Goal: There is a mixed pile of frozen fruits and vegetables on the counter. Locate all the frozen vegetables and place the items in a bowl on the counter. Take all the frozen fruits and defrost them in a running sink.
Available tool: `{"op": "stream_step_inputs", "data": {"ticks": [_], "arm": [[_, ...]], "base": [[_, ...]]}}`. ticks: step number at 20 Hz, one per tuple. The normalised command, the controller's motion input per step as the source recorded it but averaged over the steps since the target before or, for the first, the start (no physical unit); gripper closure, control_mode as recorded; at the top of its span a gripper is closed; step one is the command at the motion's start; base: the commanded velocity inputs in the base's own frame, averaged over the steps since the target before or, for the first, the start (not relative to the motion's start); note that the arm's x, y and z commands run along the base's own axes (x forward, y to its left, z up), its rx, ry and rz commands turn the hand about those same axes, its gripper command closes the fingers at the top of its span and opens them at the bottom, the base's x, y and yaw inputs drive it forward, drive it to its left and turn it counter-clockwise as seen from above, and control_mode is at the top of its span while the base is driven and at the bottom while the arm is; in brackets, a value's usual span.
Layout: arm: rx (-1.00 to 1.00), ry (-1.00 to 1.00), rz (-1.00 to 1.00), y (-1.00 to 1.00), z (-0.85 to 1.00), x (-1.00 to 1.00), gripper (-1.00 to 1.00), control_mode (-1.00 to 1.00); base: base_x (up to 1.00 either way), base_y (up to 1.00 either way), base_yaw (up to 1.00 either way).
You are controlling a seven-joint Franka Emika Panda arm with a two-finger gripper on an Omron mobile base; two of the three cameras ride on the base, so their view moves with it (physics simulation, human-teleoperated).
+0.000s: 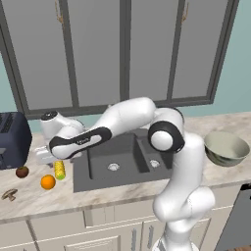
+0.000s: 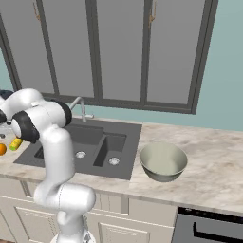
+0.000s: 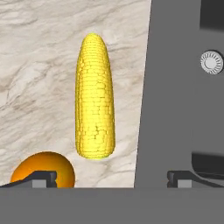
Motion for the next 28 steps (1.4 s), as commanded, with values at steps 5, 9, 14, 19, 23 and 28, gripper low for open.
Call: {"op": "stream_step_inputs", "data": {"ticks": [5, 9, 14, 19, 23, 28], "arm": [[-0.02, 0.0, 0.0, 0.06, -0.13, 0.16, -1.0, -1.0], [0.0, 0.01, 0.0, -0.01, -0.23, 0.18, -1.0, -1.0], [0.02, 0.01, 0.0, -0.09, -0.33, 0.07, -1.0, -1.0], [0.0, 0.0, 0.0, -0.01, -0.3, 0.03, -1.0, -1.0], [0.03, 0.0, 0.0, -0.04, -0.2, 0.0, -1.0, -1.0], [0.03, -0.01, 0.0, -0.03, -0.21, 0.01, -1.0, -1.0]], "base": [[0.0, 0.0, 0.0], [0.0, 0.0, 0.0], [0.0, 0.0, 0.0], [0.0, 0.0, 0.0], [0.0, 0.0, 0.0], [0.0, 0.0, 0.0]]}}
